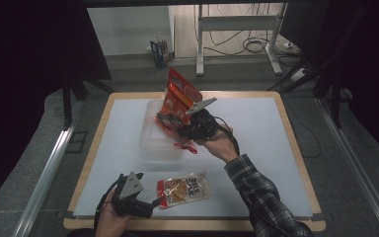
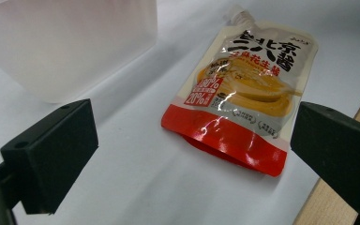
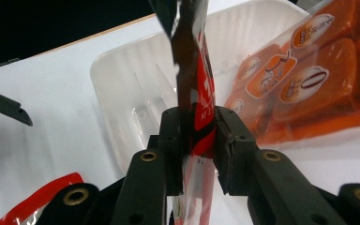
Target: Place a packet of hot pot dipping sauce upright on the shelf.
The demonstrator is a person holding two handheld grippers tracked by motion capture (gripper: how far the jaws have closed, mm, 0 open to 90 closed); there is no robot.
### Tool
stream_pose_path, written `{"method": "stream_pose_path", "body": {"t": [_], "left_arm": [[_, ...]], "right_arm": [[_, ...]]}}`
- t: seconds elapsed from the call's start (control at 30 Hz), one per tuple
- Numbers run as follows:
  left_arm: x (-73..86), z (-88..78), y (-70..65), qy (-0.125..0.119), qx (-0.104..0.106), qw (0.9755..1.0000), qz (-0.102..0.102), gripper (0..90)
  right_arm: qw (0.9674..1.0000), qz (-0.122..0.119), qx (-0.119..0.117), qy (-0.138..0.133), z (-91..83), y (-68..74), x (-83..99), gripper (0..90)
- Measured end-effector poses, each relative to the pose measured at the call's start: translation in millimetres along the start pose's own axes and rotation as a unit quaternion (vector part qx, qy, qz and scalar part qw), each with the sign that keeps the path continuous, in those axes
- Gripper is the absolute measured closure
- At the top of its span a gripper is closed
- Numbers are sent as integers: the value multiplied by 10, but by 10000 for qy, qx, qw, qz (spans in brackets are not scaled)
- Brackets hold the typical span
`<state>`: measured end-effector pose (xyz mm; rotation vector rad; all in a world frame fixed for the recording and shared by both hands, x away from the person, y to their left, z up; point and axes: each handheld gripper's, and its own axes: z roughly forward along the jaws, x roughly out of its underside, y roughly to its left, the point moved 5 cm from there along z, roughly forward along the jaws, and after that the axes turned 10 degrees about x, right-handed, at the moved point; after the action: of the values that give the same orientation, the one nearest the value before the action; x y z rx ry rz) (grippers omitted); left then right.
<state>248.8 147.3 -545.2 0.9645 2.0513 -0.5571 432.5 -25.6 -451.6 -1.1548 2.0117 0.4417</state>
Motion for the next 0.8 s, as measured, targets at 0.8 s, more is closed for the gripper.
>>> {"method": "stream_pose_path", "body": {"t": [0.8], "left_arm": [[8, 16, -10, 97, -10, 9999, 65, 10]], "right_arm": [[9997, -241, -50, 16, 274, 121, -83, 727]]}}
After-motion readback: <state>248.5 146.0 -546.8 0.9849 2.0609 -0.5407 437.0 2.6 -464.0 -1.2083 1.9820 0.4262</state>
